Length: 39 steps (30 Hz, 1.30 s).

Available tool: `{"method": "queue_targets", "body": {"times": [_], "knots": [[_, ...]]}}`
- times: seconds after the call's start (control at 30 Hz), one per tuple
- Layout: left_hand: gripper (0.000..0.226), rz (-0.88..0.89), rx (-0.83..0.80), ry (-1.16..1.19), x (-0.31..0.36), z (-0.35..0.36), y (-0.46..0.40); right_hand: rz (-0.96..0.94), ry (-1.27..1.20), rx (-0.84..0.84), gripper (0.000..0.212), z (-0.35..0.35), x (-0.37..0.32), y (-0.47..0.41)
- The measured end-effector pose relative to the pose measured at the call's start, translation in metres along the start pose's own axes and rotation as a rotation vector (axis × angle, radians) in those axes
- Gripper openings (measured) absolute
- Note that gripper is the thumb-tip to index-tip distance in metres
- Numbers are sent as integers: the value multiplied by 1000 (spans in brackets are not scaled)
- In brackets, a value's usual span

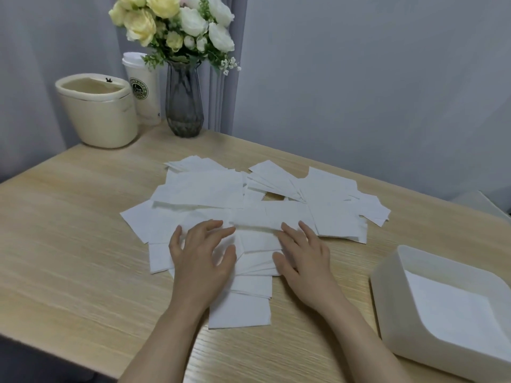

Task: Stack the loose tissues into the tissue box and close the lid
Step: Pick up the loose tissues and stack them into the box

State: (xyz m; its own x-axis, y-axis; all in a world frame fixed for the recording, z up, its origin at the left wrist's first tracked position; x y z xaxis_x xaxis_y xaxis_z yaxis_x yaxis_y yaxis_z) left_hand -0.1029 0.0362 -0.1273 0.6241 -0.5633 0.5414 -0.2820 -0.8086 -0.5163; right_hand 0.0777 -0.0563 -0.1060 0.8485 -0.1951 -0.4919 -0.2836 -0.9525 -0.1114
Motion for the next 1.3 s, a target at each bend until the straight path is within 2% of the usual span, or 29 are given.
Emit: {"method": "queue_targets", "body": {"times": [0.2, 0.47, 0.63, 0.77, 0.83, 0.93, 1.0, 1.17, 1.23, 1.3], "knots": [[40, 60, -9, -14, 4, -1, 2, -54, -12, 9, 66, -13, -7, 20], [42, 134, -70, -26, 8, 0, 6, -130, -4, -110, 70, -23, -25, 67], [38, 38, -68, 3, 9, -4, 6, -131, -87, -126, 49, -2, -63, 82], [33, -61, -111, 101, 12, -9, 5, -158, -233, -162, 69, 4, -76, 76], [40, -101, -113, 53, 9, -7, 5, -169, -298, -112, 67, 4, -70, 71], [55, -127, -126, -16, 3, -1, 5, -84, -352, 46, 53, -4, -52, 62], [54, -128, -135, -12, 1, 1, 4, -32, -309, 113, 52, -9, -39, 53], [47, -171, -109, 11, 0, -1, 3, 163, -190, 25, 57, -19, -24, 43], [49, -167, -102, 7, 2, -4, 3, 227, -143, 29, 59, -20, -21, 45], [57, -159, -96, 9, 4, -5, 3, 289, -199, 51, 53, -20, -19, 47]]}}
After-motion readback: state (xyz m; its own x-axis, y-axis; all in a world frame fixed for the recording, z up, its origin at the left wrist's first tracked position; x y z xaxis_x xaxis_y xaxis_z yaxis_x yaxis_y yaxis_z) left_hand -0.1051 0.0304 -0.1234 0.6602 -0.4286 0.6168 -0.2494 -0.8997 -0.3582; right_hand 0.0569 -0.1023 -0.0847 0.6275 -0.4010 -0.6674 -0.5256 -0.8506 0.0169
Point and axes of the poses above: each hand's wrist, its own y-axis away from the middle knuckle, its own z-axis out of the palm, x = y × z, the point moved 2 cm from there along -y, towards the middle knuckle, and after that the axes turned 12 degrees about -y, right-handed, at the moved point
